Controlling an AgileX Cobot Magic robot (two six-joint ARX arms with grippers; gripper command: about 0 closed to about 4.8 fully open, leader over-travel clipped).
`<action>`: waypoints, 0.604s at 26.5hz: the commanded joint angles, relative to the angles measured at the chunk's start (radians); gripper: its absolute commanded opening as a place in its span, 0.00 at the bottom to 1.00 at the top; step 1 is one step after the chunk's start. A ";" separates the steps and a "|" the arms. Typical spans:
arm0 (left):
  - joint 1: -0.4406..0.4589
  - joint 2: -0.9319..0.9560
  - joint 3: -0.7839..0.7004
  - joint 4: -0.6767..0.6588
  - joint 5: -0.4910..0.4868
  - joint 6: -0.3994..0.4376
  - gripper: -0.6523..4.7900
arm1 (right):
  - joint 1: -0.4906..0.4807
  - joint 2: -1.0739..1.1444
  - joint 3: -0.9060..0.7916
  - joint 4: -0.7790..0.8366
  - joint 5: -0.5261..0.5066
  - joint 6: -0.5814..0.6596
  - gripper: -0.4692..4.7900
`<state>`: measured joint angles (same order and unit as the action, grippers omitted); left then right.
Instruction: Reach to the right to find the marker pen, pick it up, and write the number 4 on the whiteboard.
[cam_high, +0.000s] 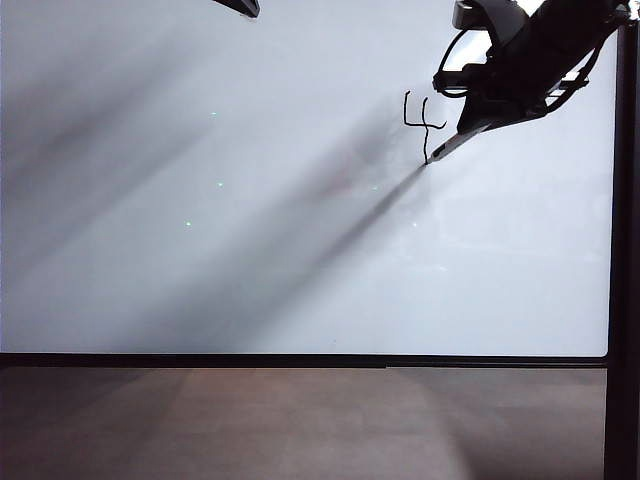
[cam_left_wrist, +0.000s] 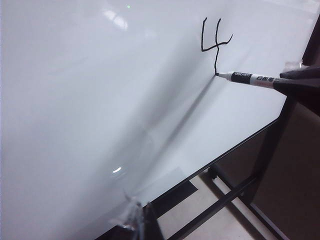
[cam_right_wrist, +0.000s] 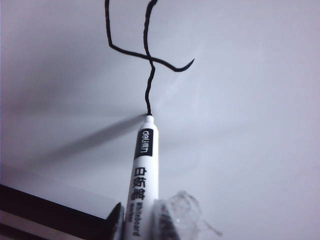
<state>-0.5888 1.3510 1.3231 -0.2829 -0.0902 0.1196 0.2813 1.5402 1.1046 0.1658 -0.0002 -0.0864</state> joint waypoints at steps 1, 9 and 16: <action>-0.001 -0.005 0.004 0.007 0.000 0.003 0.11 | 0.003 -0.083 0.007 0.048 -0.003 0.014 0.09; -0.008 -0.042 0.004 -0.003 0.024 0.000 0.11 | 0.007 -0.415 0.007 -0.055 0.076 0.026 0.09; -0.023 -0.060 0.004 0.037 0.121 -0.004 0.11 | -0.109 -0.689 0.007 -0.248 0.137 0.000 0.09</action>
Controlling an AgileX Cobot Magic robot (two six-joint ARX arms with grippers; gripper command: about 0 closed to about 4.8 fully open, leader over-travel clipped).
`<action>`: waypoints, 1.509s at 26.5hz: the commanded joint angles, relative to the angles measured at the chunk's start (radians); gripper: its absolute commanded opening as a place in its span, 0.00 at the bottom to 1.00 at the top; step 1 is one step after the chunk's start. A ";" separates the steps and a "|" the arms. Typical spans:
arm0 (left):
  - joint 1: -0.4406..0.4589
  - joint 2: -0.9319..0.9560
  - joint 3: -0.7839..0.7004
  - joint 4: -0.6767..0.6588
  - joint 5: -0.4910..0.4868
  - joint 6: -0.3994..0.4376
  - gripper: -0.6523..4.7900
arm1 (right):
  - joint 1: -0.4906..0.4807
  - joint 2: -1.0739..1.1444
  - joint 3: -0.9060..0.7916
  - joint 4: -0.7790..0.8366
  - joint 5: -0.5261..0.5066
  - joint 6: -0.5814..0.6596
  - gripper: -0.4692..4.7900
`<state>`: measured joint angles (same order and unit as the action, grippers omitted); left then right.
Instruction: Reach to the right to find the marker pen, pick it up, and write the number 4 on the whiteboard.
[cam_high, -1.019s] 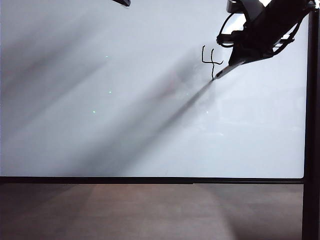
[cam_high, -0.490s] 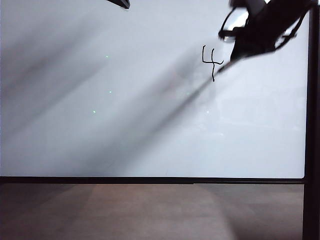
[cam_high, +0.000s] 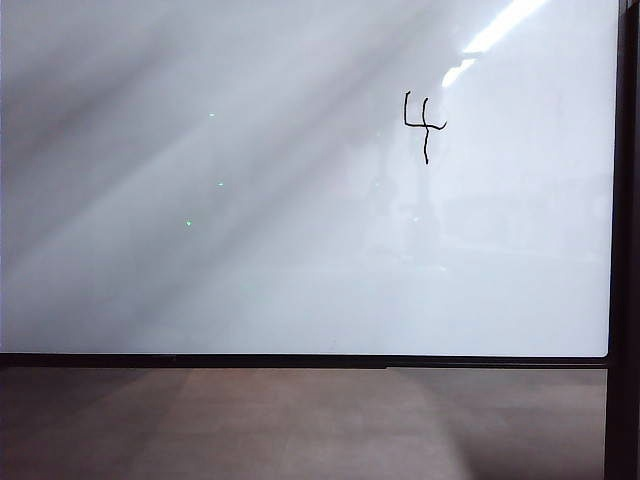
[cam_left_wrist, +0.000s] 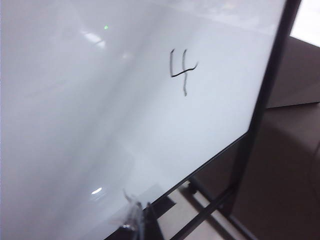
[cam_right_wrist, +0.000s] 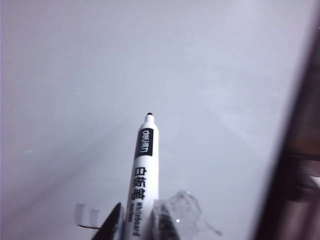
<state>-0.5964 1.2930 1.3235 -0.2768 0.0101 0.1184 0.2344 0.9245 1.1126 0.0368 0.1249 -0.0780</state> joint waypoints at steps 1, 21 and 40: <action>-0.023 -0.002 0.003 0.034 0.020 -0.002 0.11 | -0.090 -0.104 -0.002 -0.155 0.012 -0.008 0.09; -0.089 -0.324 -0.028 -0.147 -0.132 -0.009 0.11 | -0.427 -0.515 -0.154 -0.431 -0.179 0.072 0.09; -0.043 -1.032 -0.649 -0.097 -0.190 -0.145 0.11 | -0.161 -0.614 -0.521 -0.210 -0.277 0.190 0.09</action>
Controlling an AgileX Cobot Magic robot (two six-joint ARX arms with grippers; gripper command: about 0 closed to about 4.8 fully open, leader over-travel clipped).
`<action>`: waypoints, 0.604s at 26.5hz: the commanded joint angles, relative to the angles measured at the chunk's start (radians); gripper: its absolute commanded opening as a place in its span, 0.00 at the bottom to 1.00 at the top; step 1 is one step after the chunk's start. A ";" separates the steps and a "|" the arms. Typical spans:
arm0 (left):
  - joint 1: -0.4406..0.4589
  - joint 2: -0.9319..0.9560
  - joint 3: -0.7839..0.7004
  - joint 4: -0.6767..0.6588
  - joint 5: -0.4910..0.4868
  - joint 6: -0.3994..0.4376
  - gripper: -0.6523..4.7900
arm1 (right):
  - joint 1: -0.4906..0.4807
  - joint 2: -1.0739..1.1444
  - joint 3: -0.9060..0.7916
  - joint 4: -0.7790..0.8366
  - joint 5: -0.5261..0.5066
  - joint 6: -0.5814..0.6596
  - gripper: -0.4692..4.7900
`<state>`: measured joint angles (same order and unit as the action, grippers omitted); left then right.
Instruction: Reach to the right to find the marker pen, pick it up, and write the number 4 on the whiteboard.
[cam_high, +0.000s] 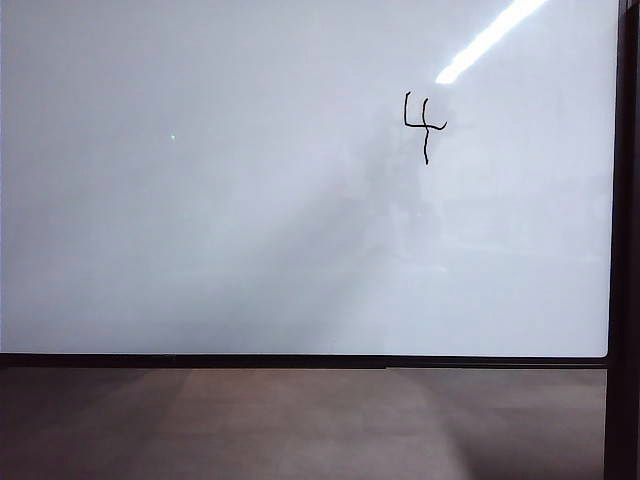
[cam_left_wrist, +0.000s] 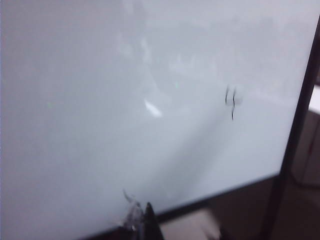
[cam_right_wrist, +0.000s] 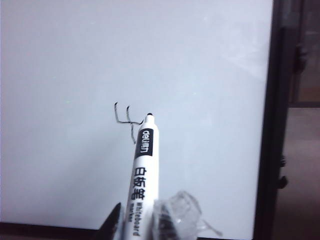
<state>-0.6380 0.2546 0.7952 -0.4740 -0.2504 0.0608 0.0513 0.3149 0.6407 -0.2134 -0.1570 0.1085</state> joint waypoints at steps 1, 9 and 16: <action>-0.002 0.012 -0.172 0.139 0.092 -0.113 0.11 | 0.029 -0.004 -0.072 0.046 0.008 0.004 0.09; -0.002 0.021 -0.636 0.425 0.259 -0.262 0.11 | 0.034 -0.017 -0.332 0.128 -0.002 0.004 0.09; -0.002 0.022 -0.738 0.544 0.219 -0.211 0.11 | 0.033 -0.018 -0.471 0.128 0.032 0.003 0.09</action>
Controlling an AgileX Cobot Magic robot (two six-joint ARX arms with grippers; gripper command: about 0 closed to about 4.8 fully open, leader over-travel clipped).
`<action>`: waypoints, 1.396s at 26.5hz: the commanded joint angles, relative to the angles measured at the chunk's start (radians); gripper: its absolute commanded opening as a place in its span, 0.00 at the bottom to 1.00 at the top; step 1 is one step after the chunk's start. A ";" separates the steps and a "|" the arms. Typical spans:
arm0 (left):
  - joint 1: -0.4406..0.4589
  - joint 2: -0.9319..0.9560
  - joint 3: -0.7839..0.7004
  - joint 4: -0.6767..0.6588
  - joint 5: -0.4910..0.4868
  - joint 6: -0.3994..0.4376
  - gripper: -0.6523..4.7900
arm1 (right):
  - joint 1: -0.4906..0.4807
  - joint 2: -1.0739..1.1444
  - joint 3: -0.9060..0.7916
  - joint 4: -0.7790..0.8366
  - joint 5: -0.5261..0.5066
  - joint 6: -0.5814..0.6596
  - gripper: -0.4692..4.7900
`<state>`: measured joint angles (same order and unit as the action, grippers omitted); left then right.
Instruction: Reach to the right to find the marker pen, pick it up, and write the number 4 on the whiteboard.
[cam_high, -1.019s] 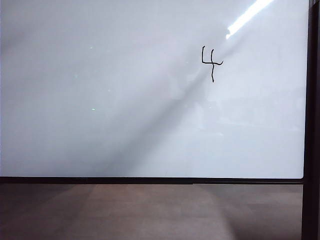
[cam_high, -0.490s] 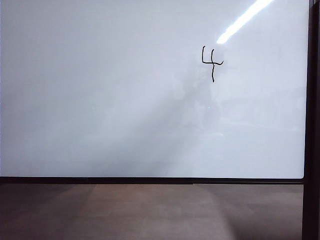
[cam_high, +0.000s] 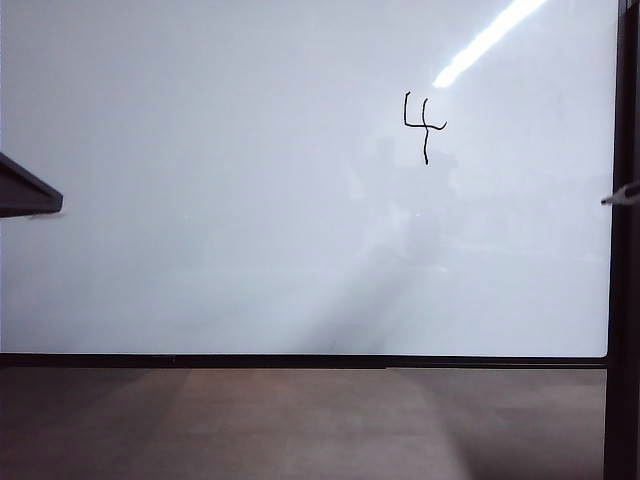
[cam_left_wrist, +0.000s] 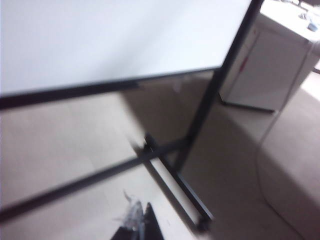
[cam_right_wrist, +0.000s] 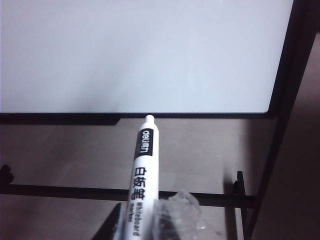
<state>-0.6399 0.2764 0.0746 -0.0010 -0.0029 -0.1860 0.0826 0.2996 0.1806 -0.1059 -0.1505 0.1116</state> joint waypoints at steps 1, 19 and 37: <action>0.000 0.000 -0.032 0.103 -0.042 0.037 0.11 | 0.002 -0.006 -0.019 0.021 0.044 -0.005 0.09; 0.030 -0.093 -0.066 0.054 -0.022 0.047 0.11 | 0.000 -0.024 -0.127 0.057 0.018 0.064 0.09; 0.586 -0.272 -0.066 0.047 0.005 0.048 0.11 | -0.101 -0.297 -0.127 0.023 0.018 0.064 0.09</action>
<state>-0.0547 0.0029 0.0078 0.0410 -0.0017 -0.1463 -0.0143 0.0044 0.0517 -0.1009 -0.1318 0.1719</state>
